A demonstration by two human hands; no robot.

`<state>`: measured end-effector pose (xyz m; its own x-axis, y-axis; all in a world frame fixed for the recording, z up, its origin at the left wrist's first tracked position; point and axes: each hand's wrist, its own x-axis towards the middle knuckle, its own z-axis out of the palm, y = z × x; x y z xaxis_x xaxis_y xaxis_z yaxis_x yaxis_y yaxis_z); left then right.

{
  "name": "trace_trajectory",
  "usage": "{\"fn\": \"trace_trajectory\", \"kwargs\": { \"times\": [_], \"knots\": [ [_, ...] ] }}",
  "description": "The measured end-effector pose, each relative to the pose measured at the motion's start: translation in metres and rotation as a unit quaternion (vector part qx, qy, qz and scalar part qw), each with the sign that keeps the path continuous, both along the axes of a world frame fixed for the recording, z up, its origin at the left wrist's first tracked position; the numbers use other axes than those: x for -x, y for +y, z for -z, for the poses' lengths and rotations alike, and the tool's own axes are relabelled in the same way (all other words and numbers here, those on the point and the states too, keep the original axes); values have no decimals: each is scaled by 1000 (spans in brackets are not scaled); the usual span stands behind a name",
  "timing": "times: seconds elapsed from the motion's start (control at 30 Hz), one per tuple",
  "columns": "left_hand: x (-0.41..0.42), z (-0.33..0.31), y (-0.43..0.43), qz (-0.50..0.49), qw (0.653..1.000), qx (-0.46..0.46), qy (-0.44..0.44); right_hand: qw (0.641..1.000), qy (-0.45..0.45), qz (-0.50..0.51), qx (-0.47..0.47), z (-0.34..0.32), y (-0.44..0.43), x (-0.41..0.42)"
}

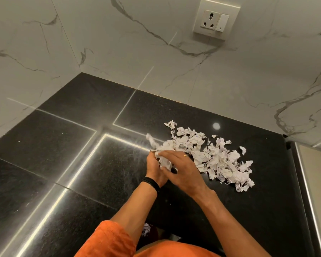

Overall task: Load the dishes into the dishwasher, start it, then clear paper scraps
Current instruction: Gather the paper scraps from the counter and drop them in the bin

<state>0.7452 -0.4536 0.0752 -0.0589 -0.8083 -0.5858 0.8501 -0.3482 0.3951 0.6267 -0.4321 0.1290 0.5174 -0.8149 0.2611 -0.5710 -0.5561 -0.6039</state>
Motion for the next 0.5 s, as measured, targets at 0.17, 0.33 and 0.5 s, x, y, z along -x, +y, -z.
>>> {"fn": "trace_trajectory", "kwargs": {
  "times": [0.17, 0.33, 0.5],
  "knots": [
    [-8, 5, -2, -14, 1000, 0, 23, 999, -5, -13, -34, 5, 6, 4],
    [-8, -1, -2, -23, 999, -9, 22, 999, 1, -37, -29, 8, 5, 4],
    [-9, 1, -7, -26, 999, -20, 39, 991, -104, 83, -29, -2, -13, 13]
  ]
}}
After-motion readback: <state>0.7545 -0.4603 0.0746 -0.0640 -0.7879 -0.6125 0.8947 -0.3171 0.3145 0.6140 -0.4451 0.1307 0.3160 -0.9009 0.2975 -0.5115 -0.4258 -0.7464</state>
